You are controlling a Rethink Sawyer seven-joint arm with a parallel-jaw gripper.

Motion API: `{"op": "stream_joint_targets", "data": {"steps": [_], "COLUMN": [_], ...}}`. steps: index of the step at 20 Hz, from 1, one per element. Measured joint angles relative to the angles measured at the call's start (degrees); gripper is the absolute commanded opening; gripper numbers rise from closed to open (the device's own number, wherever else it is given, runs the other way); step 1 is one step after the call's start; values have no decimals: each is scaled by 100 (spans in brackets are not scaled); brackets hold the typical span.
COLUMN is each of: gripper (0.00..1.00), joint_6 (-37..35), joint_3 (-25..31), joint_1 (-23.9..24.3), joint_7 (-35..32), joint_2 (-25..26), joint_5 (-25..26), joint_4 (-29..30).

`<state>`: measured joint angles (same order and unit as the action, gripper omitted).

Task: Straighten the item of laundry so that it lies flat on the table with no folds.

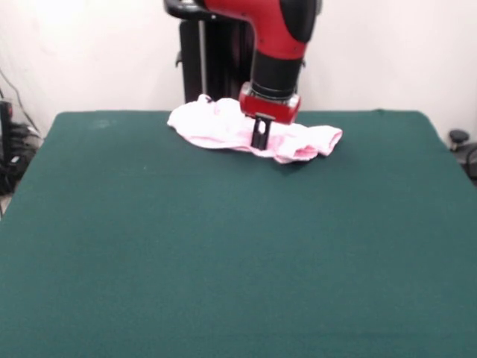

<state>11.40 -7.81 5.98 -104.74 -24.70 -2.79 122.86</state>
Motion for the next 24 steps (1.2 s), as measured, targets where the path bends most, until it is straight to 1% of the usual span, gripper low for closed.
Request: {"op": "stream_joint_targets", "data": {"steps": [2,3,6,12,15,17,19,20,22,24], "gripper": [0,0,0,0,0,0,0,0,0,0], "joint_6": [376,723,1244,1700,1875,2203,2431,2727,3002,3495], "joint_3": [-15,-31,-66,-131,-270,-409,-475,-541,-589,-633], "joint_1": [-25,-57,-124,-249,-535,-815,-940,-1074,-1186,-1391], "joint_7": [-1,-1,-1,-1,-1,0,0,0,-1,-1], "joint_2": [40,85,176,282,367,503,592,704,807,996], "joint_5": [44,55,51,-2,-222,-382,-431,-493,-571,-810], "joint_4": [105,204,335,424,428,449,466,492,525,596]}}
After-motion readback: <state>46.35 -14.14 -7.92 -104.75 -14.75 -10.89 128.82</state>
